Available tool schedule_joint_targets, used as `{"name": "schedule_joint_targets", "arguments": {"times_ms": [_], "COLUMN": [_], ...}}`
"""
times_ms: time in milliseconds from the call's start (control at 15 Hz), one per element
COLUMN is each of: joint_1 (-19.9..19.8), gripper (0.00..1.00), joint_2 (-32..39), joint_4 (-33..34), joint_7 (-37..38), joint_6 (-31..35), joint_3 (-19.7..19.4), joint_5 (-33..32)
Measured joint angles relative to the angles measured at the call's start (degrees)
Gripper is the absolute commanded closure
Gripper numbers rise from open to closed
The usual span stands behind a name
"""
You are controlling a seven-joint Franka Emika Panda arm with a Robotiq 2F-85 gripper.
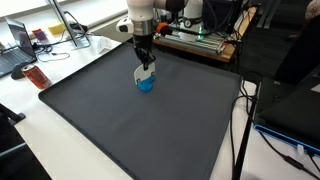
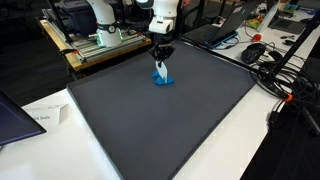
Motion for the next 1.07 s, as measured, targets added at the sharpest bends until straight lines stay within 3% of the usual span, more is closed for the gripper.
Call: {"name": "schedule_joint_targets", "arguments": {"times_ms": [1067], "joint_1": [-0.96], "gripper": [0.99], "joint_2": [3.20], "joint_4": [2.08], "joint_7": [-0.10], "joint_6": [-0.09], "joint_3": [0.37], "joint_5": [1.27]}}
